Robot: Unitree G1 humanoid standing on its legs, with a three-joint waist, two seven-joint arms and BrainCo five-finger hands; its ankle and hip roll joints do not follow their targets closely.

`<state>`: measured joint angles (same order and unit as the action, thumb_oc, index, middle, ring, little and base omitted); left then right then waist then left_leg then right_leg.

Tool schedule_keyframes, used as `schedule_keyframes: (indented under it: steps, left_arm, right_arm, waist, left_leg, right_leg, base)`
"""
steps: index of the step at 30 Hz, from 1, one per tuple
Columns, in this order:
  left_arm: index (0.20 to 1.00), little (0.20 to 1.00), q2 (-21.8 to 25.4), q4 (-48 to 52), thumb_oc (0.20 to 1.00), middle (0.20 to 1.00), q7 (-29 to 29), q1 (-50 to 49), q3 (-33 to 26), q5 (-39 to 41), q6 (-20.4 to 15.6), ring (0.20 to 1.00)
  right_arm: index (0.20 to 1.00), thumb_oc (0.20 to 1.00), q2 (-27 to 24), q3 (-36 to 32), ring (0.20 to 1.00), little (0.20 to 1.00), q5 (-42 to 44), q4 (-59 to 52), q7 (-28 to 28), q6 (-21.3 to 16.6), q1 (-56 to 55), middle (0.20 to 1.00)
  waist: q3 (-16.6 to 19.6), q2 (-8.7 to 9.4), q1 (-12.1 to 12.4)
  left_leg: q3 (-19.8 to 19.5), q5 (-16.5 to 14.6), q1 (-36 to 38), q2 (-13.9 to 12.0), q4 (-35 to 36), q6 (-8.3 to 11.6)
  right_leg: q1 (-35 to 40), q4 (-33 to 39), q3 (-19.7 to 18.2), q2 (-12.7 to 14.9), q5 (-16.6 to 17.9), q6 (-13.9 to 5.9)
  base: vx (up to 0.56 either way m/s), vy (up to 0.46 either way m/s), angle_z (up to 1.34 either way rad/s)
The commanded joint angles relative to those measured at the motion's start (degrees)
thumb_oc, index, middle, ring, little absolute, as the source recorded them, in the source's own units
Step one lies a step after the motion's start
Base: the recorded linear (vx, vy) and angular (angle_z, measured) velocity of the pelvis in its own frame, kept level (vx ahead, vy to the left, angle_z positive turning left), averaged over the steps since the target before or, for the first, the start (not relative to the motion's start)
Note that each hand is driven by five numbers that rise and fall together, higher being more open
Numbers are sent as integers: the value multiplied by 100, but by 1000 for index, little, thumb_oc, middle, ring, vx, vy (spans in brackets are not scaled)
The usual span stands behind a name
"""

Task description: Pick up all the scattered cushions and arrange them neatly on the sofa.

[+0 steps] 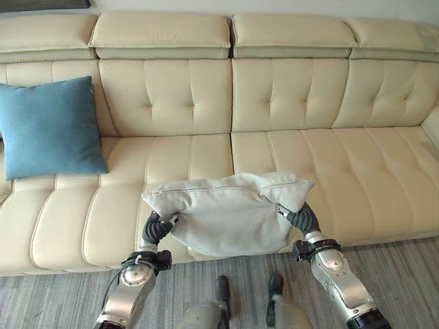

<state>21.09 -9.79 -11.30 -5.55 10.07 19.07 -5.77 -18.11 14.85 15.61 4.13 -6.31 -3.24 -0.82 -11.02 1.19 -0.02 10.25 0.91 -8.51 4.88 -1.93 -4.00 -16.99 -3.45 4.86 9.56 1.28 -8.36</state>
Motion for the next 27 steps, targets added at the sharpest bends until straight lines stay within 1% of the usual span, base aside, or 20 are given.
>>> schedule_keyframes:
  steps: [1,2,3,4,7,10,15,18,21,25,27]
  left_arm:
    - [200,200,153,587,200,200,-46,158,-237,-94,-487,200]
    - [200,200,151,584,200,200,-46,159,-235,-94,-489,200]
    - [200,200,120,569,200,200,-45,172,-219,-59,-495,200]
    - [200,200,79,516,200,200,4,183,-182,-30,-477,200]
    - [200,200,66,442,200,200,2,252,-136,-49,-456,200]
    - [200,200,60,352,200,200,-116,458,-115,-125,-478,200]
    - [200,200,96,275,200,200,-381,856,-110,-285,-554,200]
    - [200,200,125,155,200,200,-737,1542,41,-420,-648,200]
    - [200,200,182,-163,200,200,-1069,2375,272,-493,-731,200]
    - [200,200,372,-857,200,200,-1570,3681,631,-647,-777,200]
    - [200,200,471,-1251,200,200,-1700,4261,839,-649,-812,200]
  right_arm:
    - [200,200,-27,-70,200,200,-28,-544,159,-544,359,200]
    - [200,200,-30,-70,200,200,-27,-542,159,-547,359,200]
    - [200,200,-78,-96,200,200,-47,-552,142,-556,361,200]
    - [200,200,-152,-131,200,200,-38,-530,140,-539,389,200]
    - [200,200,-208,-152,200,200,-11,-508,122,-528,468,200]
    - [200,200,-224,-125,200,200,-26,-496,34,-540,655,200]
    - [200,200,-190,-25,200,200,-99,-397,-154,-577,1101,200]
    - [200,200,-105,110,200,200,-215,-156,-493,-625,1783,200]
    - [200,200,12,310,200,200,-250,245,-793,-683,2583,200]
    - [200,200,19,561,200,200,-284,995,-1200,-704,3677,200]
    - [200,200,-33,668,200,200,-223,1488,-1352,-714,4206,200]
  waist:
    - [-42,322,31]
    - [-34,315,17]
    - [-26,306,21]
    - [10,252,-3]
    - [35,196,-22]
    - [69,121,-43]
    - [139,56,-63]
    - [206,26,-101]
    - [161,16,-116]
    - [48,-2,-134]
    - [-13,-2,-132]
  left_leg:
    - [-631,-666,50,-569,-687,483]
    - [-647,-670,31,-572,-703,486]
    - [-696,-657,7,-627,-719,540]
    - [-772,-626,-16,-699,-715,603]
    - [-820,-592,-8,-754,-649,657]
    - [-832,-537,11,-797,-545,702]
    - [-792,-450,131,-830,-276,726]
    - [-727,-351,197,-841,-15,760]
    - [-690,-268,148,-844,106,774]
    - [-696,-130,-176,-826,171,809]
    - [-704,-48,-341,-828,204,826]
  right_leg:
    - [501,-238,73,-125,112,59]
    - [500,-233,89,-126,114,62]
    - [526,-233,128,-161,78,106]
    - [585,-226,265,-186,2,177]
    - [620,-238,391,-224,-84,234]
    - [625,-248,527,-239,-160,287]
    - [641,-213,549,-268,-202,291]
    - [638,-115,535,-287,-192,269]
    - [527,-96,490,-287,-153,252]
    - [159,-129,434,-273,-72,229]
    - [-7,-130,404,-278,-15,216]
  base:
    - [68,-238,59]
    - [64,-195,77]
    - [95,-200,50]
    - [95,-200,56]
    - [60,-102,31]
    - [57,-63,20]
    - [63,-6,2]
    - [56,-1,-3]
    - [-16,-2,-1]
    - [-75,-15,-5]
    - [-44,-28,-2]
